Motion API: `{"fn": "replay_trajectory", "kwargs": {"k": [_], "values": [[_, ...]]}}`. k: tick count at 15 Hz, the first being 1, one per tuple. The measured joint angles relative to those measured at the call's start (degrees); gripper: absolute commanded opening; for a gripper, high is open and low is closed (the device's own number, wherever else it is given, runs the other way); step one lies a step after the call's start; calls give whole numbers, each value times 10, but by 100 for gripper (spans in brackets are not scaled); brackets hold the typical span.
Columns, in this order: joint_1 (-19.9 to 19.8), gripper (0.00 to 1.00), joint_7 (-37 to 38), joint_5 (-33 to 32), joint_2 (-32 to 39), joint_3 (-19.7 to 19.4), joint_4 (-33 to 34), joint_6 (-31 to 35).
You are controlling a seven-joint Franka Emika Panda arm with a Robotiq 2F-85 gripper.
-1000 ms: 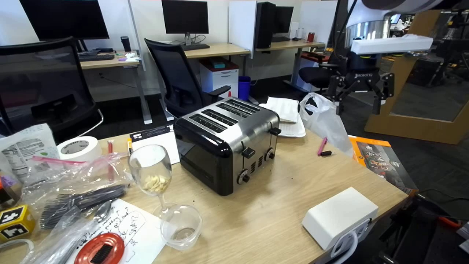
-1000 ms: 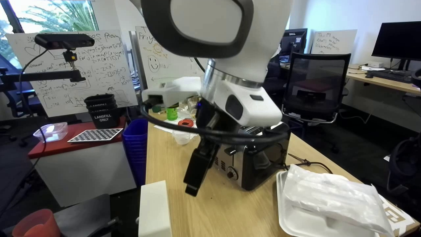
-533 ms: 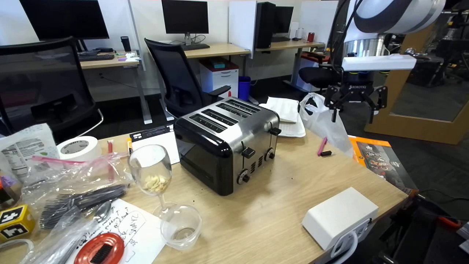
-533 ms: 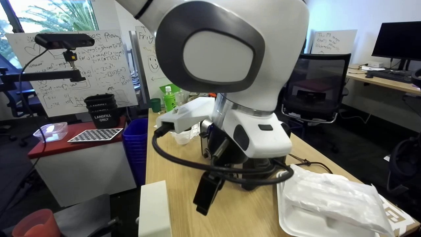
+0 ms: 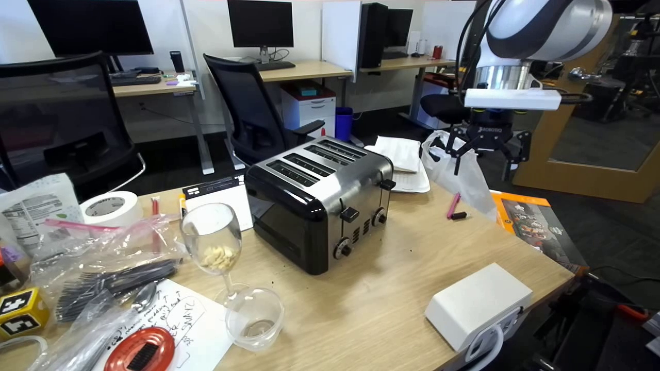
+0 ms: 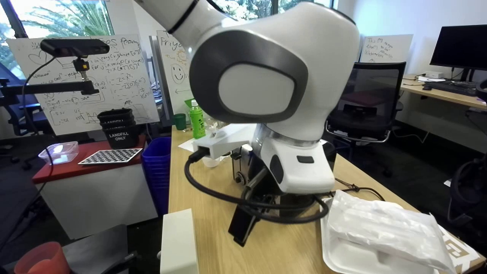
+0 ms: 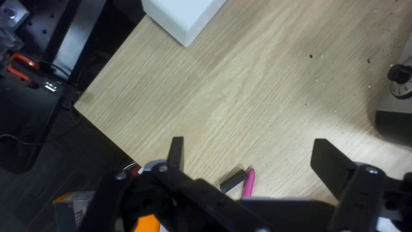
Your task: Move the purple pen to the left
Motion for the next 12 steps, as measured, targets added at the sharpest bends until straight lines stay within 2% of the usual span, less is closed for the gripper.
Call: {"fn": "replay_trajectory", "kwargs": {"k": [6,12], "values": [[-2,100,84,65,141,-16,61,89],[-20,100,137,104,217,-55,114,98]]}}
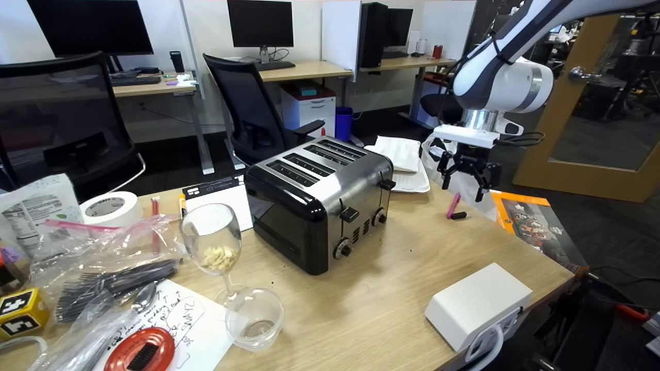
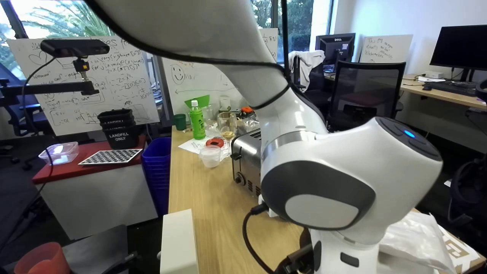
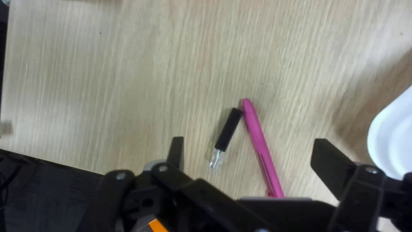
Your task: Move the purple pen to the left
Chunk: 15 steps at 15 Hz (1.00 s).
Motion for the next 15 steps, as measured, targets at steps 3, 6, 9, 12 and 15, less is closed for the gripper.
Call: {"fn": "replay_trajectory", "kwargs": {"k": [3,6,9,12,15], "values": [[-9,100,18,20,32,-3,20,0],[-10,100,42,34,62,-3,44,0],[-10,100,71,35,82,-6,64,0],[-10,100,89,35,99,-12,75,0],[-11,100,97,35,110,-17,85,0]]}}
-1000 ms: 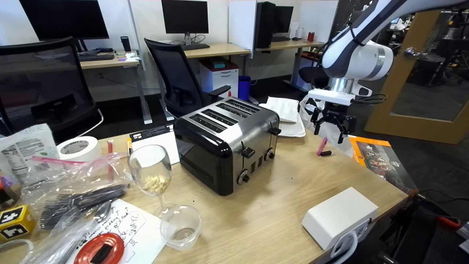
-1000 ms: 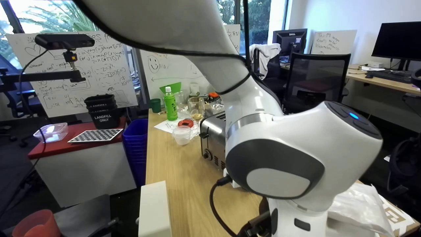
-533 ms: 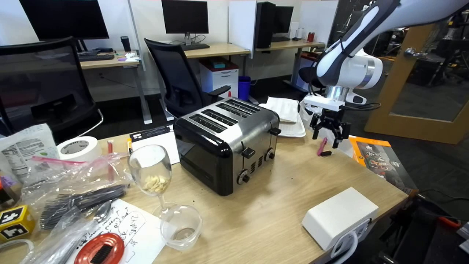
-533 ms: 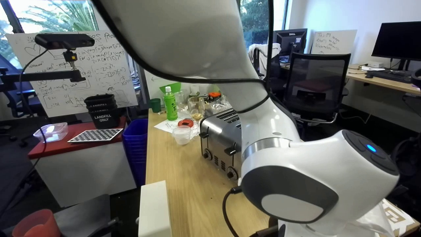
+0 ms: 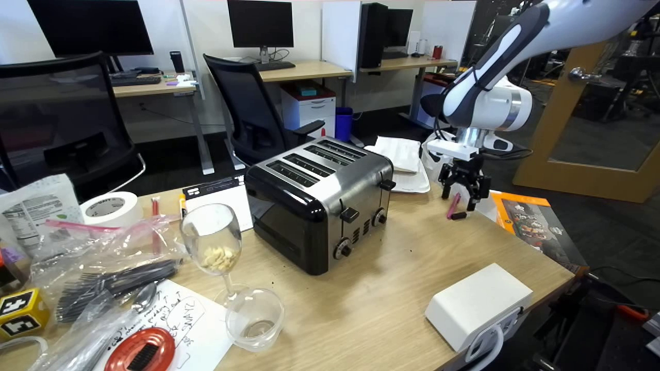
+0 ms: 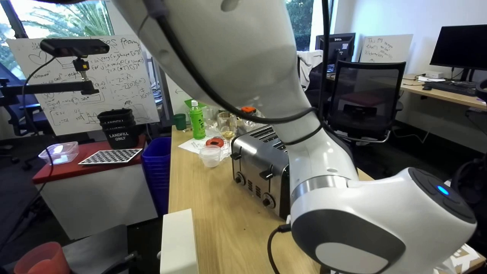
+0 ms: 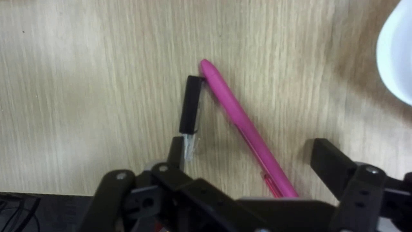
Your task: Move the purple pen to the left
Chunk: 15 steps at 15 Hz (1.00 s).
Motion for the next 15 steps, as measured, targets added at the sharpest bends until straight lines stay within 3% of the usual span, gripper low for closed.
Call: {"fn": "replay_trajectory", "kwargs": {"k": [11,12,13,15], "values": [[1,99,29,-16,16,-1,28,0],[1,92,30,-16,16,-1,28,0],[0,77,30,-12,16,0,28,0],[-5,64,30,-2,16,2,30,-1]]}}
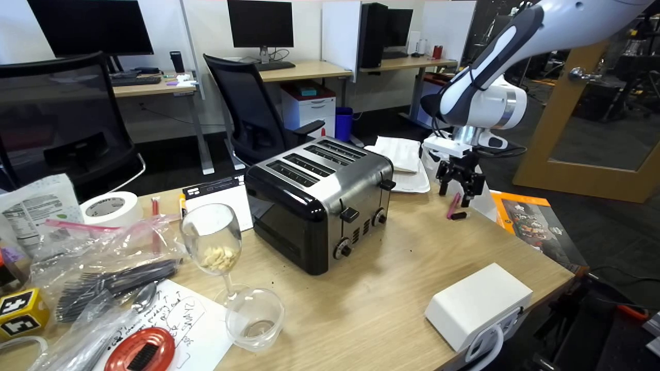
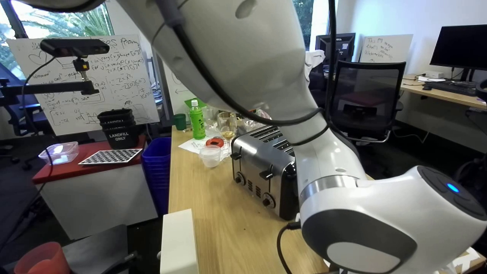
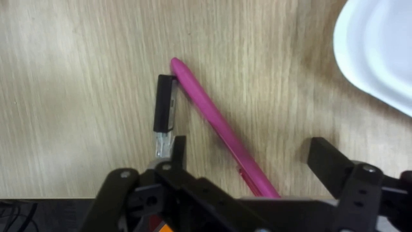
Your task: Move the purple pen to the left
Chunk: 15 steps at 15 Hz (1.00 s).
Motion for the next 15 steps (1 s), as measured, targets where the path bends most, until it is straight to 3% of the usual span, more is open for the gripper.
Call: {"fn": "replay_trajectory", "kwargs": {"k": [5,9,13,14,15], "values": [[-1,30,4,3,2,0,13,3],[-2,43,8,2,-1,-2,13,-17],[-3,28,8,2,-1,-4,11,-21],[-3,27,8,2,-2,-4,11,-23],[-3,32,8,2,-3,-5,10,-29]]}}
